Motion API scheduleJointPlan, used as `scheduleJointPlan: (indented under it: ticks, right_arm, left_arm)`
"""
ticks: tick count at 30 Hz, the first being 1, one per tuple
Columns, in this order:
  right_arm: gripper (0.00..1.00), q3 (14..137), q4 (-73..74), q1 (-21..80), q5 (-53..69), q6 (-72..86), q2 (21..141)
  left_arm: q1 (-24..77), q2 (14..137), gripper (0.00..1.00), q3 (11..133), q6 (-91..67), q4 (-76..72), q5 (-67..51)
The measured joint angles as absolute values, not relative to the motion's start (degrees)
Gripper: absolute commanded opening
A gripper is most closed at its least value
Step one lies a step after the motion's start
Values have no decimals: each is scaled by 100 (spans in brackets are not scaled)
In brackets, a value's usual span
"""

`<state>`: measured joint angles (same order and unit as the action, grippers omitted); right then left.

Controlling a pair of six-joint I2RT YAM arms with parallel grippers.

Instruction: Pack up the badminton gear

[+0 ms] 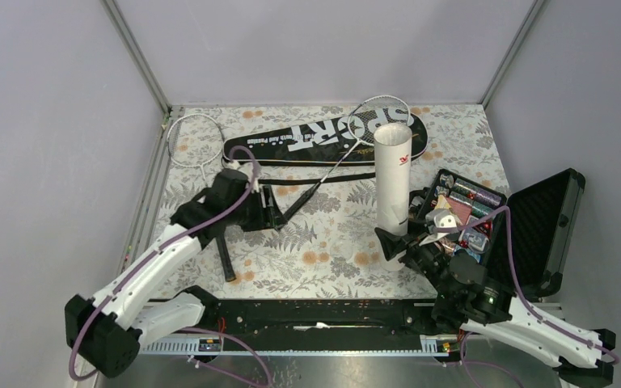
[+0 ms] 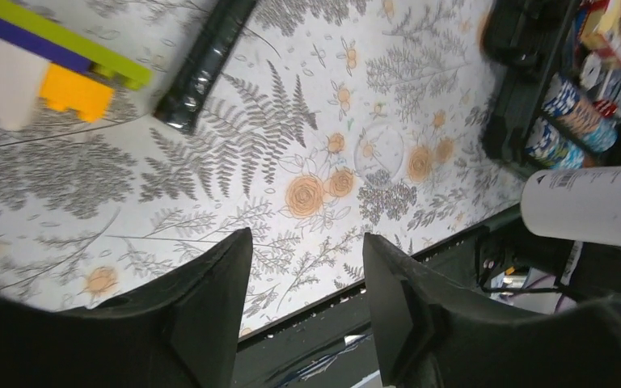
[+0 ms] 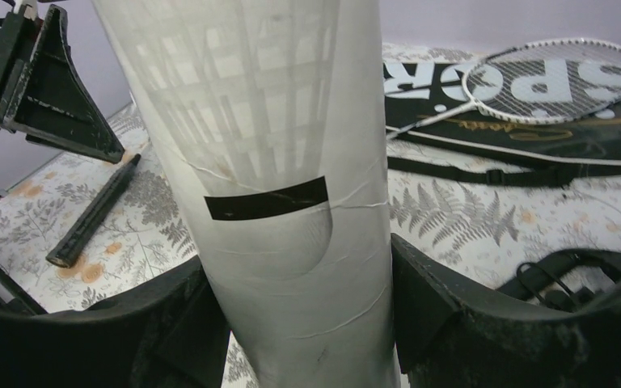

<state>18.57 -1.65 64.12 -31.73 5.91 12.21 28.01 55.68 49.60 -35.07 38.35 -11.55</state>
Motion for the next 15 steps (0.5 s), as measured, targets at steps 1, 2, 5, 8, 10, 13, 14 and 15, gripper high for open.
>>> scheduleJointPlan:
  ticks: [1, 2, 5, 8, 10, 13, 14, 15]
  right_arm:
    - [58, 1857, 69, 6412, -3214, 646, 1070]
    - [58, 1859, 259, 6412, -3253, 692, 943]
    - [58, 1859, 832, 6412, -3336, 808, 585]
    - [58, 1881, 1190, 6412, -3374, 871, 379]
    - [58, 1903, 1302, 6412, -3391, 884, 309]
    - [58, 1968, 1417, 6412, -3404, 884, 272]
    - [58, 1977, 1431, 6412, -3404, 884, 272]
    - [58, 1984, 1446, 6412, -3404, 884, 270]
  left_arm:
    - [2982, 5693, 56, 4904, -3555, 3708, -1107]
    - [3173, 5881, 56, 4895, -3592, 3588, -1061]
    - [3653, 6556, 56, 4971, -3614, 3260, -930]
    - [4125, 7391, 56, 5203, -3632, 3109, -731]
    - [4390, 7826, 56, 5376, -3649, 3044, -591]
    - [4757, 8383, 53, 5723, -3673, 2943, -410]
    - [4836, 8536, 52, 5826, -3680, 2899, -377]
    - [4912, 8694, 52, 5940, -3693, 2860, -338]
